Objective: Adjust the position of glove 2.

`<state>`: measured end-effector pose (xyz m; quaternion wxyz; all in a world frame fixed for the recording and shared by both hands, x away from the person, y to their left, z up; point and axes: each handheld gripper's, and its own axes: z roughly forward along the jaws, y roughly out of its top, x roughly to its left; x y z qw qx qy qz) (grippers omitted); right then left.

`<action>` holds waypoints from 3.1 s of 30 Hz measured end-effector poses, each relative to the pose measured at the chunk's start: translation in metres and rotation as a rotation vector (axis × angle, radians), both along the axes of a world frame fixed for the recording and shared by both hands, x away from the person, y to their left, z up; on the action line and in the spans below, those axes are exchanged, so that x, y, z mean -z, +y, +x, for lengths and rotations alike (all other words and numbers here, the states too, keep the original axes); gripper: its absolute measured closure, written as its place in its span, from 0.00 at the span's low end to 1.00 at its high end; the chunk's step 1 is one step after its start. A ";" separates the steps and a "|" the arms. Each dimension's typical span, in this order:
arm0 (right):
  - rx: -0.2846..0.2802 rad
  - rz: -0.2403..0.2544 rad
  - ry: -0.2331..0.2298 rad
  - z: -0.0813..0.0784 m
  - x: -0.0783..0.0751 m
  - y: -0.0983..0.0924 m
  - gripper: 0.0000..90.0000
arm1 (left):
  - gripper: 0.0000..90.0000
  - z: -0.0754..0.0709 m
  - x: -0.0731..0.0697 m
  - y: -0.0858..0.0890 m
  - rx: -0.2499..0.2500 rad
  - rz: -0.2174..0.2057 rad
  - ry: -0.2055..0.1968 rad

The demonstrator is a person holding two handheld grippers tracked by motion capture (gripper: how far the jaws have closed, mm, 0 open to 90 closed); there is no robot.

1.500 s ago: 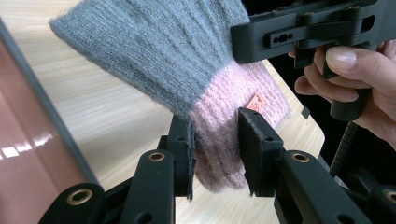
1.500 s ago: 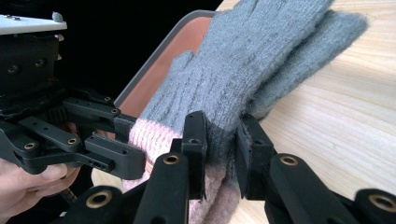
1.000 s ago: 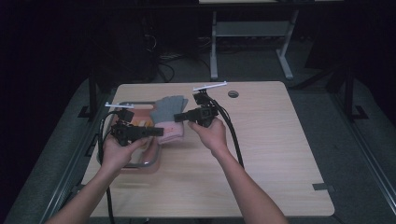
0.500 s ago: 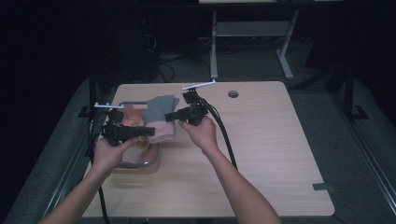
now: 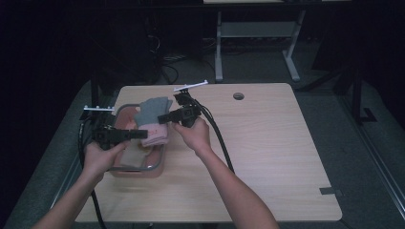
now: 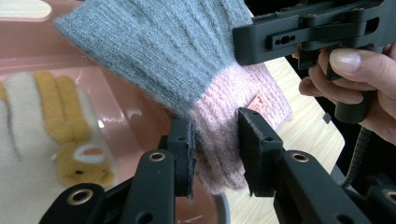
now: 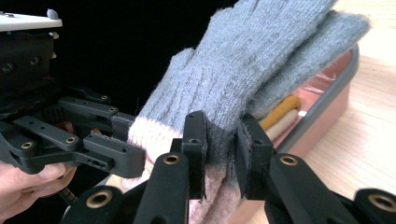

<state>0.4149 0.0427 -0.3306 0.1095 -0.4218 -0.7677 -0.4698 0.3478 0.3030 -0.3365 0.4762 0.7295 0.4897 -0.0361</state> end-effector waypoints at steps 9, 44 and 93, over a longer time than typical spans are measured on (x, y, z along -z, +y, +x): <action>-0.003 0.013 0.009 0.002 0.006 0.011 0.84 | 0.75 -0.001 0.003 0.010 -0.017 0.003 0.009; -0.048 -0.010 0.043 0.008 0.030 0.063 0.84 | 0.75 -0.001 0.028 0.057 -0.063 0.006 0.067; -0.093 -0.226 0.056 0.013 0.062 0.089 0.66 | 0.57 0.003 0.052 0.055 -0.090 0.191 0.147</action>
